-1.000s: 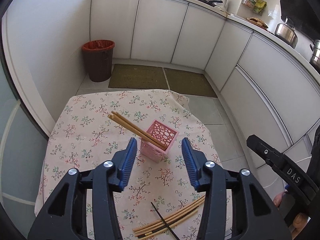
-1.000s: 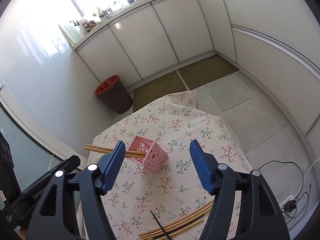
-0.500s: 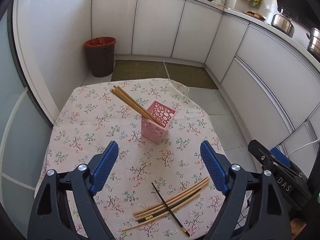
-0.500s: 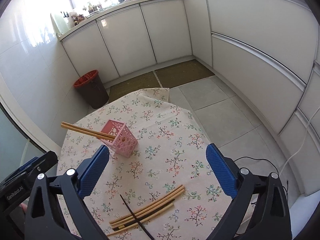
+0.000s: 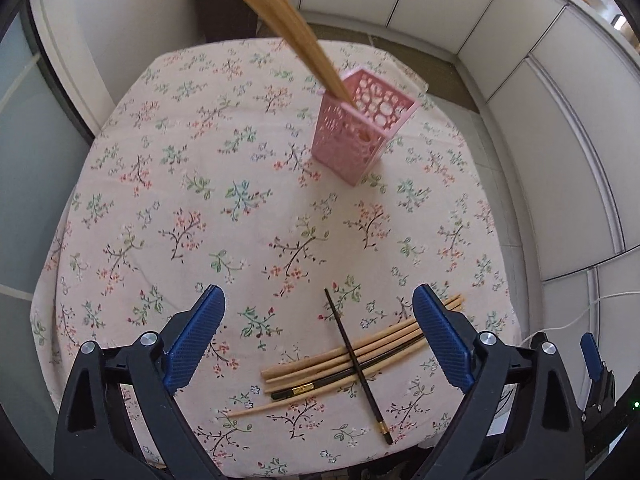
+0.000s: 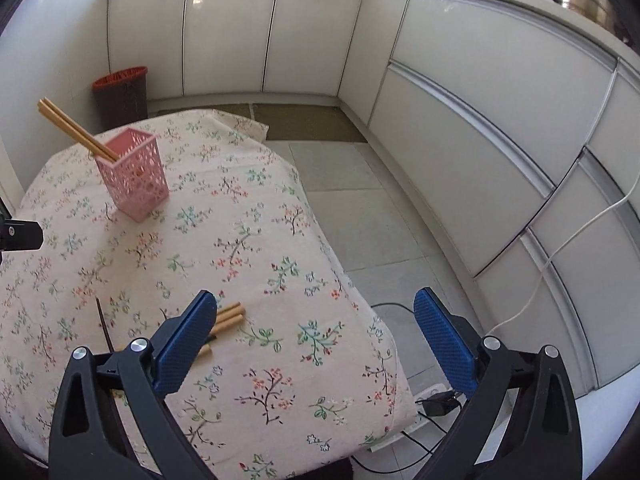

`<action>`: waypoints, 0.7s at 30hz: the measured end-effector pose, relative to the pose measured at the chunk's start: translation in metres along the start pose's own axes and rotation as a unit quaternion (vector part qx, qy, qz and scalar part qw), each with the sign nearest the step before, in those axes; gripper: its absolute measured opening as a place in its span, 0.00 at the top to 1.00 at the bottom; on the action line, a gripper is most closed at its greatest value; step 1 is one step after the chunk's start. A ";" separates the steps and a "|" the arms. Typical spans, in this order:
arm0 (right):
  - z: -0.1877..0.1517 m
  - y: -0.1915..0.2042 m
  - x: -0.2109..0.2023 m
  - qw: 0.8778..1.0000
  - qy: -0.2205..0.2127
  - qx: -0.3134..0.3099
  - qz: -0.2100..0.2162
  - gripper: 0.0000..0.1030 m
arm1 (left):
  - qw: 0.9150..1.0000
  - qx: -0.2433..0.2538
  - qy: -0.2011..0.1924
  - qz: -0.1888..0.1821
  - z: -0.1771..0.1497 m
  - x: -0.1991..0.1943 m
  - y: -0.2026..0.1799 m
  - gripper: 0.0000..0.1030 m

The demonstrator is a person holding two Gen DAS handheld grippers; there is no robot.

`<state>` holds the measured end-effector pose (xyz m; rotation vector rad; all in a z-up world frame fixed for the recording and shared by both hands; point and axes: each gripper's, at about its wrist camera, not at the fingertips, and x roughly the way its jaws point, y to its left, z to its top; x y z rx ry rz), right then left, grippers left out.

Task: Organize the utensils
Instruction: 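Move both grippers back to the pile and grasp the black chopstick with the left gripper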

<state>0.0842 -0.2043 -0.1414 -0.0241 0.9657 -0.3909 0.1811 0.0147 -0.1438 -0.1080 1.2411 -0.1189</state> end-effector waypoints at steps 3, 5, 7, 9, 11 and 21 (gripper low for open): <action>-0.007 -0.008 0.020 0.999 0.043 0.006 -0.003 0.07 | 0.999 -0.017 0.044 0.000 -0.006 0.027 0.006 0.14; -0.007 -0.015 0.024 0.998 0.052 0.021 0.000 0.07 | 0.997 -0.032 0.068 -0.010 -0.008 0.039 0.009 0.19; -0.008 -0.020 0.028 0.997 0.063 0.035 0.005 0.07 | 0.996 -0.044 0.081 -0.018 -0.009 0.047 0.010 0.24; -0.009 -0.023 0.032 0.996 0.077 0.046 0.013 0.07 | 0.995 -0.048 0.088 -0.026 -0.010 0.052 0.010 0.33; -0.010 -0.024 0.036 0.994 0.090 0.051 0.021 0.07 | 0.993 -0.051 0.102 -0.035 -0.012 0.061 0.008 0.48; -0.011 -0.036 0.047 0.989 0.118 0.080 0.033 0.07 | 0.989 -0.050 0.133 -0.036 -0.012 0.083 -0.008 0.59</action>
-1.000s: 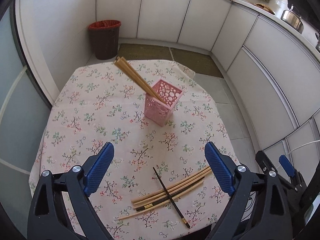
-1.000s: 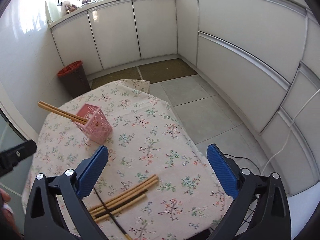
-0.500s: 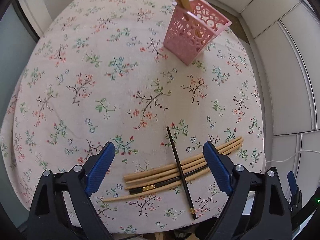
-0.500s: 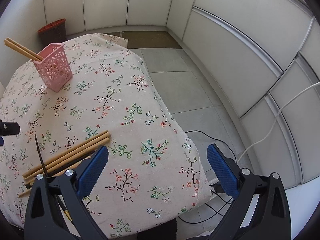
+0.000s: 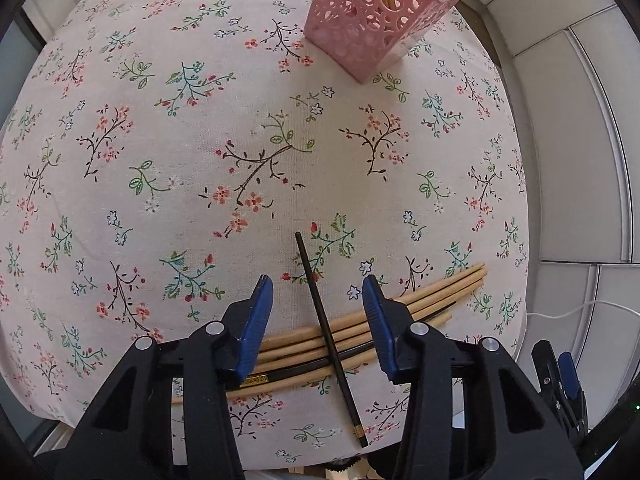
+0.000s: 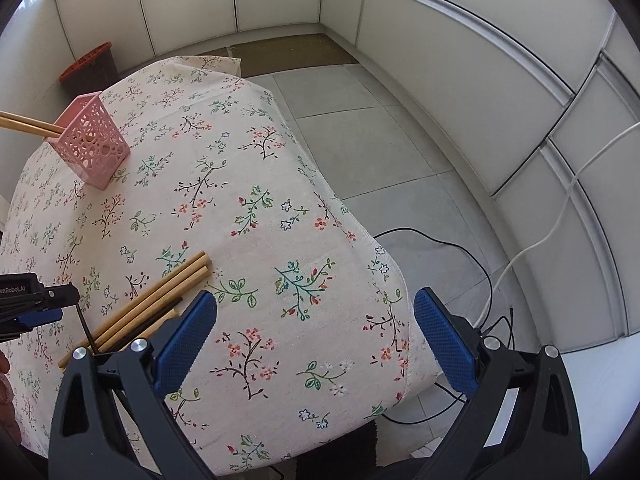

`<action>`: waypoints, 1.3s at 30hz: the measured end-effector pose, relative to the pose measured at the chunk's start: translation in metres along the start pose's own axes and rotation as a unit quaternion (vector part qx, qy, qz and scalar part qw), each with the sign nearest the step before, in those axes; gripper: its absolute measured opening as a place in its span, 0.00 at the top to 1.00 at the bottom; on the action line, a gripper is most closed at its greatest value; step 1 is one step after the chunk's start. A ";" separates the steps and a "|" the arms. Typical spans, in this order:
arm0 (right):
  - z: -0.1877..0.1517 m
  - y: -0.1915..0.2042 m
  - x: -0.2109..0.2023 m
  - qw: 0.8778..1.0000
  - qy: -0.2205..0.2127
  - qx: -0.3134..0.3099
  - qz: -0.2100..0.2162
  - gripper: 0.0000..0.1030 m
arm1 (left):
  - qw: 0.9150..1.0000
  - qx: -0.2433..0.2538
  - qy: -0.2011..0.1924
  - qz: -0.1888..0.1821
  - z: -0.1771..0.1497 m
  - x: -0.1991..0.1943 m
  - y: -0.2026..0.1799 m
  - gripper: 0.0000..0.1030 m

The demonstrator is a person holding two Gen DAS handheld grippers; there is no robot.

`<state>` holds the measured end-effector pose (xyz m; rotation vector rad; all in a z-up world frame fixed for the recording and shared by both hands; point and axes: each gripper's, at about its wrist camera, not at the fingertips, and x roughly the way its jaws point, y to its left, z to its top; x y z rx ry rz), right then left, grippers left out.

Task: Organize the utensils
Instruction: 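Move both grippers back to the pile and grasp the black chopstick with the left gripper, then lift the black chopstick with the left gripper while the right gripper grasps a wooden chopstick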

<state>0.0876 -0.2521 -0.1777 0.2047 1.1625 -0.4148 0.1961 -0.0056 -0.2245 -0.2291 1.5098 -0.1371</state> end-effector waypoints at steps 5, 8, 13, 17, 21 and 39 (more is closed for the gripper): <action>-0.001 -0.005 0.012 0.999 0.039 0.026 0.020 0.07 | 1.000 0.000 0.025 0.009 0.006 0.024 -0.004 0.83; -0.002 -0.004 0.017 0.997 0.057 0.043 0.031 0.07 | 1.000 0.013 0.014 0.016 0.008 0.026 -0.009 0.94; -0.005 0.011 0.028 0.991 0.099 0.056 0.066 0.23 | 1.000 0.022 0.007 -0.011 0.007 0.020 -0.003 0.97; -0.003 0.018 0.048 0.978 0.153 0.098 0.099 0.59 | 0.998 0.041 -0.015 -0.039 0.001 -0.006 0.000 0.97; -0.002 0.029 0.061 0.970 0.178 0.123 0.112 0.76 | 0.996 0.061 -0.033 -0.053 -0.006 -0.030 0.010 0.97; 0.009 0.092 0.068 0.977 0.180 0.076 0.082 0.77 | 0.989 0.060 -0.070 -0.116 -0.005 -0.071 0.040 0.96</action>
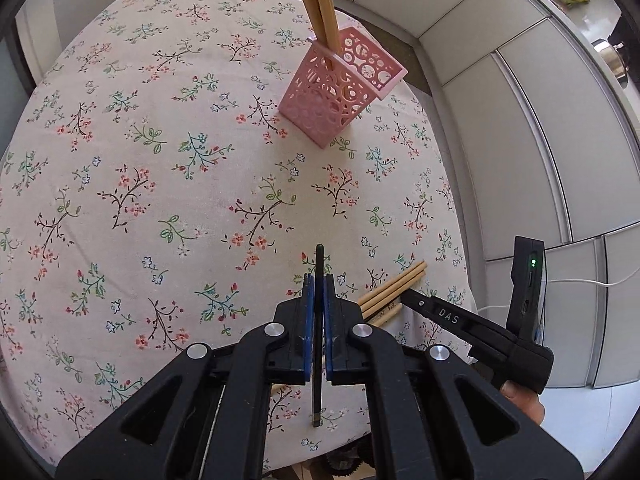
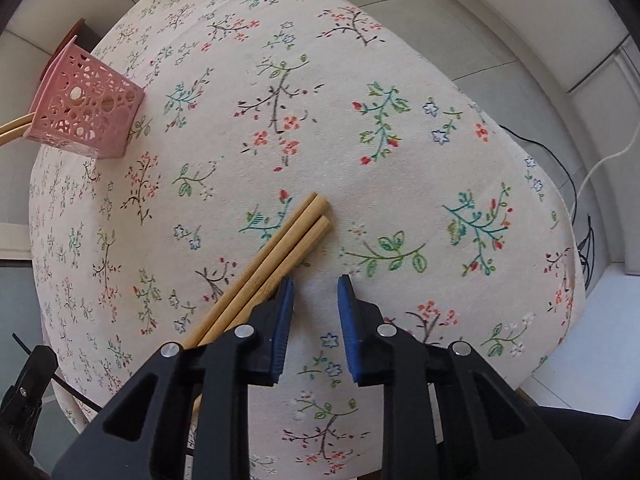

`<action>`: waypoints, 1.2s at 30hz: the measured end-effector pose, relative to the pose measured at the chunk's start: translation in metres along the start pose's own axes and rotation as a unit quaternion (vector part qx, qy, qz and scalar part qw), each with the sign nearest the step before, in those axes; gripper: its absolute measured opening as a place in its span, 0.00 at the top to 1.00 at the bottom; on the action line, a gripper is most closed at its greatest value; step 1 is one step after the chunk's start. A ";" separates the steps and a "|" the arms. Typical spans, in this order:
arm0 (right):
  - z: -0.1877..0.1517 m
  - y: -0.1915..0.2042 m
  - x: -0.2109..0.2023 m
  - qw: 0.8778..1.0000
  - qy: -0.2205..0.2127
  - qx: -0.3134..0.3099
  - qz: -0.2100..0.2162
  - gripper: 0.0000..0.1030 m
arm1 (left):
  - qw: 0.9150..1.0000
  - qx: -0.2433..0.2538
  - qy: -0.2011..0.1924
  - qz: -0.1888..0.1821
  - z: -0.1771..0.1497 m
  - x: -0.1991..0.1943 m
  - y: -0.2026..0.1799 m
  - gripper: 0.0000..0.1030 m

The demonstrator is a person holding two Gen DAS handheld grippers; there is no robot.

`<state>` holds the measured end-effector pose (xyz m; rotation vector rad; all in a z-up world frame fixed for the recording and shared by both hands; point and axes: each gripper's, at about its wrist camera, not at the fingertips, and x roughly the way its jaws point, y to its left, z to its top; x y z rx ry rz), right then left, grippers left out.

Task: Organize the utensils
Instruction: 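Lift the black chopstick with the left gripper while the right gripper grasps a wooden chopstick, then carry the black chopstick over the pink cup with the left gripper while the right carries its wooden chopstick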

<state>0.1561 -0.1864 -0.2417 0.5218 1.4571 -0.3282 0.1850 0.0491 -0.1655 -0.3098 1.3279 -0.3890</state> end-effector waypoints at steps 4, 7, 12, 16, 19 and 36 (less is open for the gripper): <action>0.001 0.007 -0.001 1.000 -0.005 0.001 0.008 0.75 | 1.000 -0.009 -0.009 -0.005 0.001 -0.005 0.006 0.96; 0.000 0.008 -0.003 1.000 0.000 0.010 0.028 0.75 | 1.000 -0.017 -0.014 -0.008 0.002 -0.007 0.010 0.96; 0.004 0.007 -0.005 0.999 0.002 0.021 0.048 0.75 | 1.000 -0.019 -0.013 -0.011 0.003 -0.007 0.013 0.96; 0.004 0.013 0.002 0.999 0.003 0.012 0.035 0.75 | 1.000 -0.020 -0.013 -0.014 0.004 -0.009 0.014 0.96; 0.005 0.023 0.007 1.000 0.003 0.005 0.017 0.75 | 1.000 -0.023 -0.013 -0.014 0.004 -0.009 0.016 0.96; 0.022 0.047 -0.010 0.990 -0.088 0.036 0.107 0.96 | 0.995 0.014 -0.095 0.014 -0.001 -0.046 0.002 0.96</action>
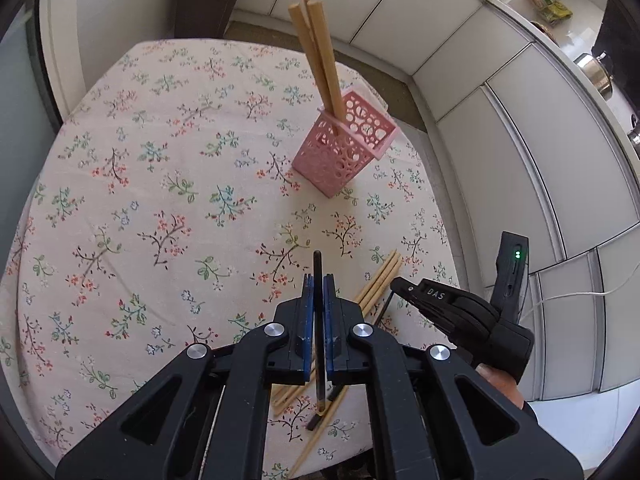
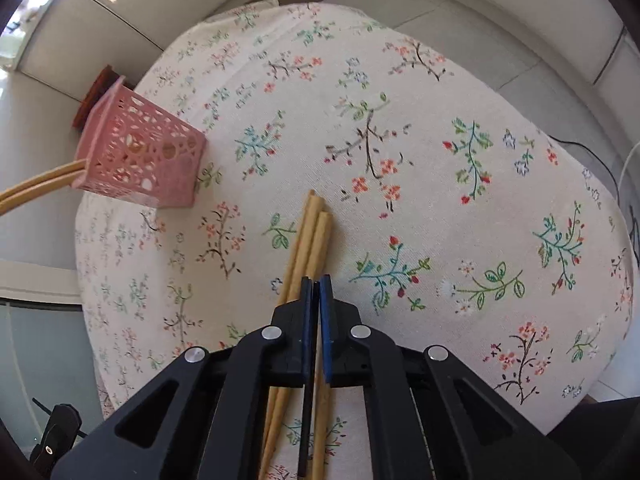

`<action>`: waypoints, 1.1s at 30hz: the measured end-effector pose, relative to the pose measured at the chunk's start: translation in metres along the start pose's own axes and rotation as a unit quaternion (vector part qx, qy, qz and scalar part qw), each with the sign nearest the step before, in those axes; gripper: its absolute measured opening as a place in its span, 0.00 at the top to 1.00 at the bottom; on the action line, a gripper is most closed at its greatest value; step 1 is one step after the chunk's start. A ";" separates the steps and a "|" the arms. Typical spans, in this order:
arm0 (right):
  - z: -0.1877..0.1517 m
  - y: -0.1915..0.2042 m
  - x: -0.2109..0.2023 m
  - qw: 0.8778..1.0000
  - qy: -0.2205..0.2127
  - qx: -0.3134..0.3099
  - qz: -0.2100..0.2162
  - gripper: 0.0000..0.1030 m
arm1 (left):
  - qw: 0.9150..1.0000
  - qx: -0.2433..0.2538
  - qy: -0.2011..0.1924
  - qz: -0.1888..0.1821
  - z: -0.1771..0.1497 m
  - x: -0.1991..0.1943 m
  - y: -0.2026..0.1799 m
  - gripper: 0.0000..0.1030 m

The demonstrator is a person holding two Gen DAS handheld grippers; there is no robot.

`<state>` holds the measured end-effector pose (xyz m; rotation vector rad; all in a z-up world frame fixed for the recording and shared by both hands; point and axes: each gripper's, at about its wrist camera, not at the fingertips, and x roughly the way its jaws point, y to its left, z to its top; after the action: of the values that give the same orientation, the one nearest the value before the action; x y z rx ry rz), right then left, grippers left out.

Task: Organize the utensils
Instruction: 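Carry the black chopstick over the pink cup with the left gripper while the right carries its wooden chopstick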

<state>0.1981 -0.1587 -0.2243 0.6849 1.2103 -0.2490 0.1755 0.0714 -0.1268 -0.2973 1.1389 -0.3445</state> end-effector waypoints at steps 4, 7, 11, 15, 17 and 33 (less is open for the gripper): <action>0.006 0.008 -0.033 0.998 -0.039 -0.021 0.040 0.96 | 0.999 0.019 -0.040 0.004 0.003 -0.016 -0.013 0.96; 0.010 0.009 -0.061 0.995 -0.067 -0.039 0.064 0.96 | 0.997 0.031 -0.069 0.012 0.004 -0.029 -0.022 0.96; 0.009 0.007 -0.097 0.990 -0.089 -0.061 0.089 0.96 | 0.992 0.045 -0.113 0.022 0.007 -0.050 -0.035 0.96; 0.008 0.007 -0.130 0.985 -0.106 -0.094 0.097 0.96 | 0.989 0.062 -0.129 0.026 0.012 -0.066 -0.049 0.96; 0.007 0.006 -0.142 0.983 -0.113 -0.103 0.102 0.96 | 0.992 0.064 -0.107 0.032 0.016 -0.062 -0.051 0.96; 0.024 0.006 -0.135 0.978 -0.109 -0.129 0.119 0.96 | 0.977 -0.071 0.088 0.179 0.049 0.165 0.016 0.82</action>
<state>0.1723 -0.1922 -0.0936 0.5520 0.9202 0.0330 0.2847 0.0207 -0.2510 -0.1839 1.3668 0.0307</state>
